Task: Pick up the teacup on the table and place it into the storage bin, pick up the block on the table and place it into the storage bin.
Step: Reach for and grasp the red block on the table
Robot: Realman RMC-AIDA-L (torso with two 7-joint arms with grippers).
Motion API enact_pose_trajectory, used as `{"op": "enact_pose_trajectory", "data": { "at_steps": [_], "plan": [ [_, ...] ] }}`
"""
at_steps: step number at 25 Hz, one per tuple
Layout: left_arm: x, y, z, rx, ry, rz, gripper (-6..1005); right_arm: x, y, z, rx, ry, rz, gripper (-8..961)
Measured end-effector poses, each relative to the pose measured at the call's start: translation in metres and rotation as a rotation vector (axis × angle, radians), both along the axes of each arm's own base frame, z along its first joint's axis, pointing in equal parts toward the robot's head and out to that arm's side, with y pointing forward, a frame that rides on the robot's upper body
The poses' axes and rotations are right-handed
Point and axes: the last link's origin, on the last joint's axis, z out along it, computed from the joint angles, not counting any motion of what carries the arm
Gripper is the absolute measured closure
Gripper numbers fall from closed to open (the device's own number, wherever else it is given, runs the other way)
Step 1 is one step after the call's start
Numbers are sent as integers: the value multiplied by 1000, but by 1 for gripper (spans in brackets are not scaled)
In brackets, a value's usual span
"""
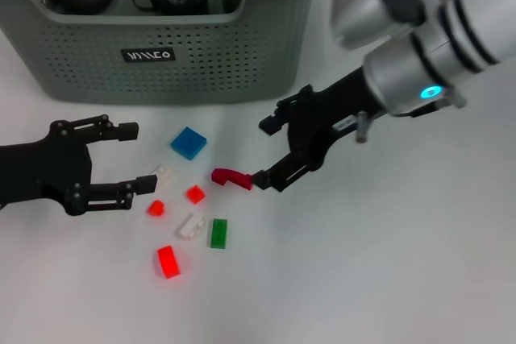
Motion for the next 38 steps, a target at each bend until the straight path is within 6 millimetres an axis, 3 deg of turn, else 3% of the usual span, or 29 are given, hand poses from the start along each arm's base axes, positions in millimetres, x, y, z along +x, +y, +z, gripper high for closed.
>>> {"op": "enact_pose_trajectory", "data": {
  "at_steps": [6,14,21,32,35,38],
  "plan": [
    [-2,-3,-3,4,-8,15,173,0,-2,-32,50,-54,62,96],
    [-2,-2,-5,10,-7,24,172,4,-5,-59,130,-52,106,122],
    [-4,-1,-7,15,-5,34,172,6,-8,-71,166,-54,125,146],
    [-5,1,-7,29,-1,41,171,10,-9,-72,178,-48,110,182],
    [-5,1,-7,31,-1,46,171,12,-11,-73,174,-53,112,384],
    [-5,1,-6,33,-2,46,171,14,-13,-74,169,-56,109,439]
  ]
}}
